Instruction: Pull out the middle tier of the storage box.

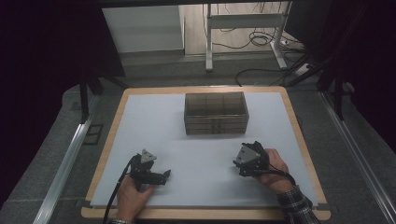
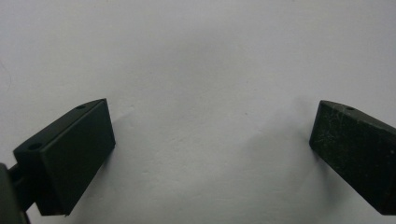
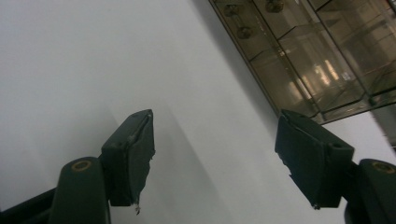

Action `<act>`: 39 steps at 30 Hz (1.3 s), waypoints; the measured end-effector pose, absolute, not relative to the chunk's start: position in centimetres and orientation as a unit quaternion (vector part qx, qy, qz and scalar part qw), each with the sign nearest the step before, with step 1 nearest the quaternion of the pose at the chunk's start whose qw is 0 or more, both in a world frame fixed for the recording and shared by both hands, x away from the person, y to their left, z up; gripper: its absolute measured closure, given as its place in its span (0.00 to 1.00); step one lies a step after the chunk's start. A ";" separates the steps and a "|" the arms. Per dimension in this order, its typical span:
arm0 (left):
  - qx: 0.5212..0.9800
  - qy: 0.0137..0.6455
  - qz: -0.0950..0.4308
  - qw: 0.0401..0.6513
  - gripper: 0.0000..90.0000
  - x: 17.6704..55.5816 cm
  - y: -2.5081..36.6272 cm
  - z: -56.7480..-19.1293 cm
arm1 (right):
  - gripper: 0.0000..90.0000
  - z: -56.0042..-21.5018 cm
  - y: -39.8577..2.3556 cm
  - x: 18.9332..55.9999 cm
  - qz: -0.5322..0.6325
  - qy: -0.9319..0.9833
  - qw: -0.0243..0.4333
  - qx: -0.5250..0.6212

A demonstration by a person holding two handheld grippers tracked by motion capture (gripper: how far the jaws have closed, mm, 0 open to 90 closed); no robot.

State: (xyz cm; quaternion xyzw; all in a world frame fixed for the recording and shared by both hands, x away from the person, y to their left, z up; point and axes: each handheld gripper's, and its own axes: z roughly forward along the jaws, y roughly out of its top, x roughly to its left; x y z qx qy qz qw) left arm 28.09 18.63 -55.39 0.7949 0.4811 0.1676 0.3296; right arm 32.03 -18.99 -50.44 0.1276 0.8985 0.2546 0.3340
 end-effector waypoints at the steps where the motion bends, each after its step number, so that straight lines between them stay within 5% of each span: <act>1: 0.795 0.481 0.168 0.330 0.00 28.1 18.6 -55.4 | 0.32 -50.5 -18.8 32.0 0.250 0.898 0.341 0.123; 39: 0.795 0.481 0.167 0.330 0.00 28.1 18.6 -55.4 | 0.47 -52.9 -13.0 33.8 0.118 0.863 0.491 -0.006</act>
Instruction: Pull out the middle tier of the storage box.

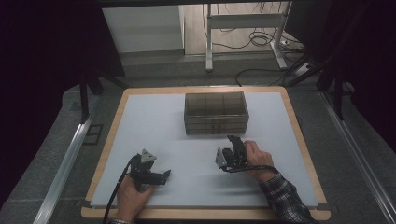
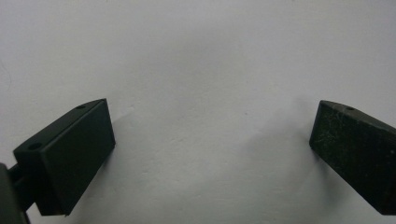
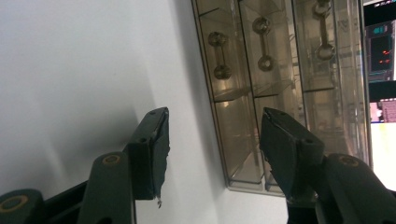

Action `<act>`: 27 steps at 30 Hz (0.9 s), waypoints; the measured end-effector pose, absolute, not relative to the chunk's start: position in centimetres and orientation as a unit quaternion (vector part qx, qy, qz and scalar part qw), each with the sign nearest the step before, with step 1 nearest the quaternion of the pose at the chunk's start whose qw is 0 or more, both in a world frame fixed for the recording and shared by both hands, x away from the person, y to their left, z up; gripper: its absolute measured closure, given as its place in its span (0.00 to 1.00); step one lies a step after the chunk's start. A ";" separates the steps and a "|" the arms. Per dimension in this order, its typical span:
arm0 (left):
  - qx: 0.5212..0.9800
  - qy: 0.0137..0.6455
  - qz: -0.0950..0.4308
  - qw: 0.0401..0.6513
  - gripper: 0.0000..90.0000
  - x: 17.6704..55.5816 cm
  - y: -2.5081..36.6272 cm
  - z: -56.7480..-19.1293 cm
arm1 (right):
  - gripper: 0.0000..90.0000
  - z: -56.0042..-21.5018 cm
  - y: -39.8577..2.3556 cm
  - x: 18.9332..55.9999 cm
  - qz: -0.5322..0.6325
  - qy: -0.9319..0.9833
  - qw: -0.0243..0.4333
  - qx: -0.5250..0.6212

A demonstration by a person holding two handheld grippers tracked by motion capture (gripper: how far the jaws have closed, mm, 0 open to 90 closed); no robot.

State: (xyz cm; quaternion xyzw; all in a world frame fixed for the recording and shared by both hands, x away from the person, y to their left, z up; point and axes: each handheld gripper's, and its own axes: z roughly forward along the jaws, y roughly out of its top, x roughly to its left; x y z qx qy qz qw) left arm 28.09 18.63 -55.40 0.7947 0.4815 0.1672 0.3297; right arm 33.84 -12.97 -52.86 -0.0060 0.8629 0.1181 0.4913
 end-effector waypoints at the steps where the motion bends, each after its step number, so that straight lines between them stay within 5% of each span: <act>1: 0.795 0.481 0.167 0.330 0.00 28.1 18.6 -55.4 | 0.47 -52.9 -13.0 33.8 0.118 0.863 0.491 -0.006; 27: 0.796 0.480 0.167 0.328 0.00 28.1 18.7 -55.4 | 0.62 -53.5 -10.1 36.4 0.073 0.828 0.552 -0.059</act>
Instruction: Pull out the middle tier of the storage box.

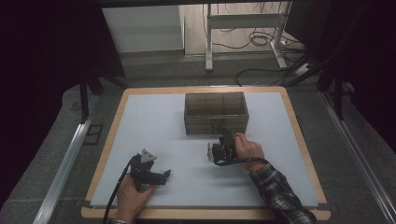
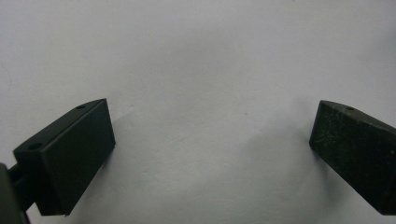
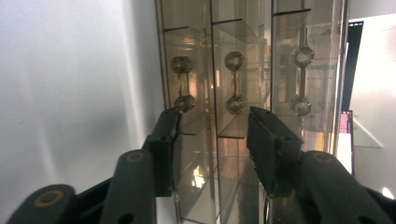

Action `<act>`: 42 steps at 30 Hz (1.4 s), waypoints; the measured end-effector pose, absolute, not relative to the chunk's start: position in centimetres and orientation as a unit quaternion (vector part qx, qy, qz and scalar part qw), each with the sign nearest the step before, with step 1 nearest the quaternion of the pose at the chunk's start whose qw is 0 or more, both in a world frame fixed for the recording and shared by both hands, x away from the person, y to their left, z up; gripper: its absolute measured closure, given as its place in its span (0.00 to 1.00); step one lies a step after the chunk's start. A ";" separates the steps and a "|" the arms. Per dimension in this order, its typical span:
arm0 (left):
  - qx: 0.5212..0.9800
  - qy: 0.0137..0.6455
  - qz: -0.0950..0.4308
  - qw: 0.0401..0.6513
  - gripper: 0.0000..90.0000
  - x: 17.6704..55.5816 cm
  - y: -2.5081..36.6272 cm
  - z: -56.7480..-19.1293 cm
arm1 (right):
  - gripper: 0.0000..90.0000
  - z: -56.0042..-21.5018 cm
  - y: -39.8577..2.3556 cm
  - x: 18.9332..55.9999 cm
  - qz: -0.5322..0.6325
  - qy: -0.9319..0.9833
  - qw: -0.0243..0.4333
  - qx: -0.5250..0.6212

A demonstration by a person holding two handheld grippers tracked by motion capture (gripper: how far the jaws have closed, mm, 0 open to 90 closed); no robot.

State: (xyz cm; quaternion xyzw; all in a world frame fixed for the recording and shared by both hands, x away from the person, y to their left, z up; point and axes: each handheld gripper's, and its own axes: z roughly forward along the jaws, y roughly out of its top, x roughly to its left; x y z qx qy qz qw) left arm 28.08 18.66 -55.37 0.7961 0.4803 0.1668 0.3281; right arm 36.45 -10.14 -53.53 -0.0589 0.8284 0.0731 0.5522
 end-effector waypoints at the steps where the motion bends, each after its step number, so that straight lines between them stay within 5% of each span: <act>1: 0.794 0.482 0.167 0.330 0.00 28.1 18.6 -55.4 | 0.63 -53.5 -10.1 36.5 0.069 0.826 0.557 -0.058; 30: 0.794 0.482 0.167 0.331 0.00 28.1 18.6 -55.4 | 0.87 -53.8 -9.0 38.2 0.053 0.817 0.568 -0.083; 34: 0.794 0.482 0.167 0.330 0.00 28.1 18.6 -55.4 | 0.88 -53.9 -9.0 38.0 0.052 0.795 0.599 -0.077; 35: 0.794 0.482 0.167 0.330 0.00 28.1 18.6 -55.4 | 0.88 -54.2 -9.0 37.6 0.049 0.762 0.642 -0.072; 37: 0.794 0.481 0.167 0.330 0.00 28.1 18.6 -55.4 | 0.89 -53.7 -9.0 37.9 0.052 0.805 0.587 -0.074; 42: 0.794 0.481 0.167 0.330 0.00 28.1 18.6 -55.4 | 0.89 -53.6 -9.1 37.6 0.056 0.807 0.583 -0.074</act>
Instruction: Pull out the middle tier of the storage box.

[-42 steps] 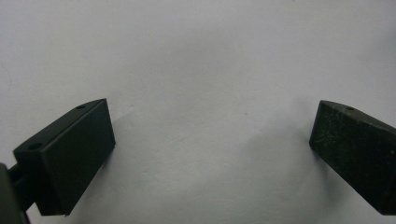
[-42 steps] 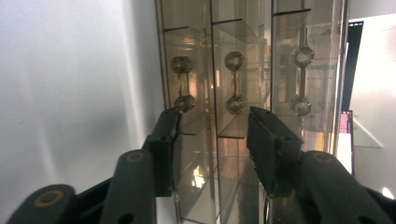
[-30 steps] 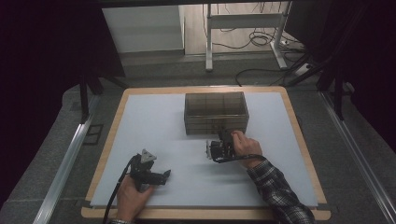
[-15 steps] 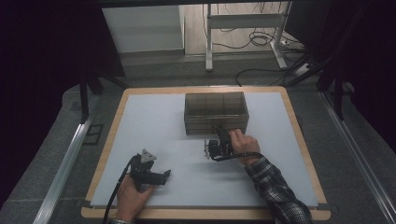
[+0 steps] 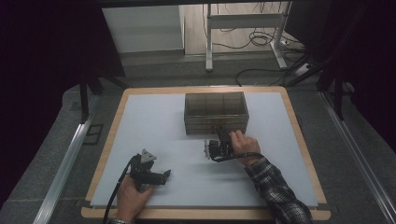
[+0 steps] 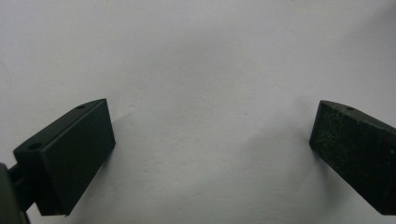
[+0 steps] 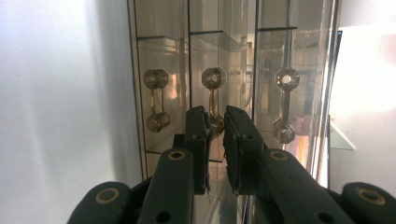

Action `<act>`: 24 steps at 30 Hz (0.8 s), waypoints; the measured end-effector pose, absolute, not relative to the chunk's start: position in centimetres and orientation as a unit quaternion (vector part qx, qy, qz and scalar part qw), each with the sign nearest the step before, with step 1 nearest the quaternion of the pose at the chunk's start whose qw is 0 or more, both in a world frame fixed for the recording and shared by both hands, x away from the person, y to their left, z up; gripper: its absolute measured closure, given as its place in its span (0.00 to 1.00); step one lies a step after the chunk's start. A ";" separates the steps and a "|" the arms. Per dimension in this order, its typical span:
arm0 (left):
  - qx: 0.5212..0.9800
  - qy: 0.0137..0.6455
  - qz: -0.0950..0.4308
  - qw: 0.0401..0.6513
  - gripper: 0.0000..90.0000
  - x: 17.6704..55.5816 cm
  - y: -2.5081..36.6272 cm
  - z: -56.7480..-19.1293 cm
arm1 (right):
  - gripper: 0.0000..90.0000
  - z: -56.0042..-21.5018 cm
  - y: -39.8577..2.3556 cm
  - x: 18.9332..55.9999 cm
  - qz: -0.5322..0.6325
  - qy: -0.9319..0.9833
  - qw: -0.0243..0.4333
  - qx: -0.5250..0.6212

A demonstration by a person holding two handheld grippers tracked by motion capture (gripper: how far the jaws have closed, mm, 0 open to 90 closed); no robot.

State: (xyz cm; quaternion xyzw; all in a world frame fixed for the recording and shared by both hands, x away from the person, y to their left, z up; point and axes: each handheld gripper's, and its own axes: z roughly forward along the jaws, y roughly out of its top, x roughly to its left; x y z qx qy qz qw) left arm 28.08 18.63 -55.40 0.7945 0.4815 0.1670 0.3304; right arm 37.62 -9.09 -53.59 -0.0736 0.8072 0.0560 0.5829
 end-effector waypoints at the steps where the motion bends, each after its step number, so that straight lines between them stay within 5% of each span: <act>1: 0.794 0.481 0.167 0.330 0.00 28.1 18.6 -55.4 | 0.89 -53.6 -9.1 37.6 0.059 0.809 0.580 -0.074; 24: 0.794 0.482 0.167 0.330 0.00 28.1 18.6 -55.4 | 0.88 -53.4 -9.8 35.4 0.076 0.812 0.573 -0.081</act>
